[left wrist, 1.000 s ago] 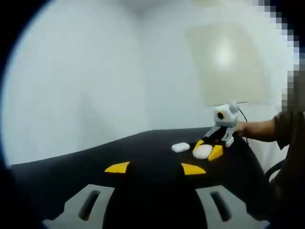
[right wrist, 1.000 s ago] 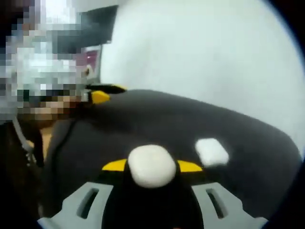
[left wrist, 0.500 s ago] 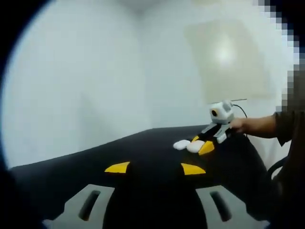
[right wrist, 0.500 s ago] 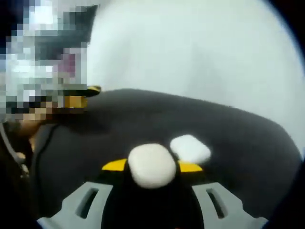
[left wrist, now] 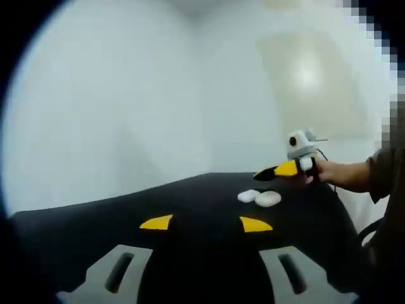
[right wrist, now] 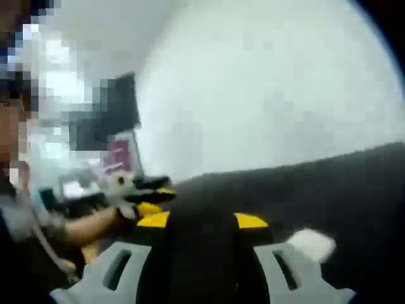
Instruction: Pick up three earphones and place each one into its charging case using tactile feedback, ensure that each earphone is properly inserted and securely positioned inside the case.
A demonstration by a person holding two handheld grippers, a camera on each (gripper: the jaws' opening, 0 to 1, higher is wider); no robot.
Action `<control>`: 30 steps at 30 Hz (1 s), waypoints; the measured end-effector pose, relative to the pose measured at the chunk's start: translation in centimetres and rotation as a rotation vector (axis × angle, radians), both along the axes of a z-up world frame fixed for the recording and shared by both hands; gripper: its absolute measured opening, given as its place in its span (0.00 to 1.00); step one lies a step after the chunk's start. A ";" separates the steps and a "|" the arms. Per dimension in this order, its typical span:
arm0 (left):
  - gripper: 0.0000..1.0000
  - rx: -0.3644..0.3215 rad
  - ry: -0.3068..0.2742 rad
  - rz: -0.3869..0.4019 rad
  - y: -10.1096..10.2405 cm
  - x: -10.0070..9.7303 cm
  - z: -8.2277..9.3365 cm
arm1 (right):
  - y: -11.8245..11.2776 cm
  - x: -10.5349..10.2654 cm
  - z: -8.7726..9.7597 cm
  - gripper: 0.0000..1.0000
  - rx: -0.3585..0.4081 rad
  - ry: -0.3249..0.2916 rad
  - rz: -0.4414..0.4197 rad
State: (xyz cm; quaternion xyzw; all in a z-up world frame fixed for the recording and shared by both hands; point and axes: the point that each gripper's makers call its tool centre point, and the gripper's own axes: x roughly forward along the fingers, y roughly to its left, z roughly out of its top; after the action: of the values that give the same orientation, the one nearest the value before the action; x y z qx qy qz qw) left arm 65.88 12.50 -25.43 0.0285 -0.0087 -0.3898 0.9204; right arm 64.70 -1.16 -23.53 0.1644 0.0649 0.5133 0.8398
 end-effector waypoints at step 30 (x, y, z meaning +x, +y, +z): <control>0.26 -0.010 0.124 0.045 -1.8 -1.6 -0.7 | 6.5 -1.2 -3.7 0.29 -0.152 -0.168 0.146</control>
State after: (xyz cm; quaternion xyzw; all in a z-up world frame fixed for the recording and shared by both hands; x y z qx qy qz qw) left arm 64.32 10.74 -26.10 0.0001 0.0472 -0.3700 0.9278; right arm 63.54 5.30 -27.23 0.0515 0.0450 0.5785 0.8128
